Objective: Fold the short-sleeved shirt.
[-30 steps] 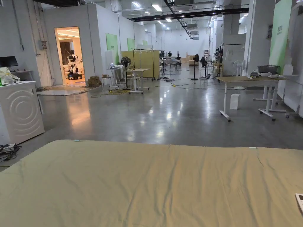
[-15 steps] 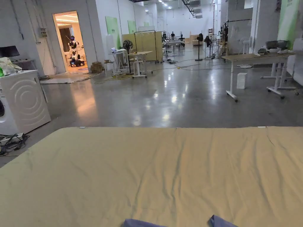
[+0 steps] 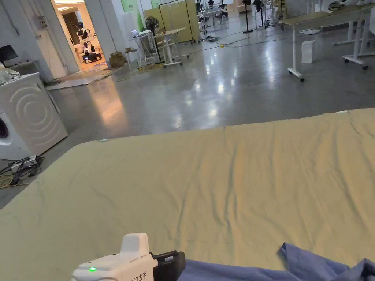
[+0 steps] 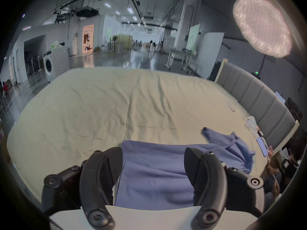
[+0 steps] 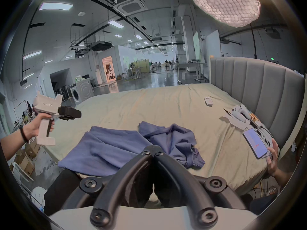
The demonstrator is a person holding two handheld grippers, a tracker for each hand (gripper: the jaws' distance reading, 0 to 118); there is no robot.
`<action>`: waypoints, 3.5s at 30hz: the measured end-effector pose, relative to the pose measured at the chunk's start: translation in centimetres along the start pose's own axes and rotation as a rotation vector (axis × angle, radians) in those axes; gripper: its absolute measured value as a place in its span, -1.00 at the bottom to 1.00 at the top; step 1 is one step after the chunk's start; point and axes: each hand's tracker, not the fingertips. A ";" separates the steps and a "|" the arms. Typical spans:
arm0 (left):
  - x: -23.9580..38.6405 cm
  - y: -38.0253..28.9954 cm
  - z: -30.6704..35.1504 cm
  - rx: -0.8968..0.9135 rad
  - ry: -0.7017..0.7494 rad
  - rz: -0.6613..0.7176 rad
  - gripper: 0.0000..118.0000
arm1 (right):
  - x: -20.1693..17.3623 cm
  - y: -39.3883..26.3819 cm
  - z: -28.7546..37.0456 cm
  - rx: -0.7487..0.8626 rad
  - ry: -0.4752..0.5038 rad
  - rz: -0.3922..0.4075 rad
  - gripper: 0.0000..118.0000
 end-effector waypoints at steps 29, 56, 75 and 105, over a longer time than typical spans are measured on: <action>0.0 0.6 -16.3 -0.455 0.100 -0.011 -0.93 | 7.0 6.1 -13.5 -0.169 0.048 0.098 -0.25; -2.0 0.7 -3.6 -0.183 -0.036 0.005 -0.94 | 14.7 13.1 -26.5 -0.442 0.170 -0.052 -0.95; -2.3 17.1 32.2 0.501 -0.040 -0.025 -0.94 | 11.4 36.6 -0.3 0.227 0.086 -0.035 -0.96; -0.2 27.7 32.7 0.670 0.042 -0.008 -0.94 | 5.1 46.3 -0.1 0.426 0.004 0.131 -0.96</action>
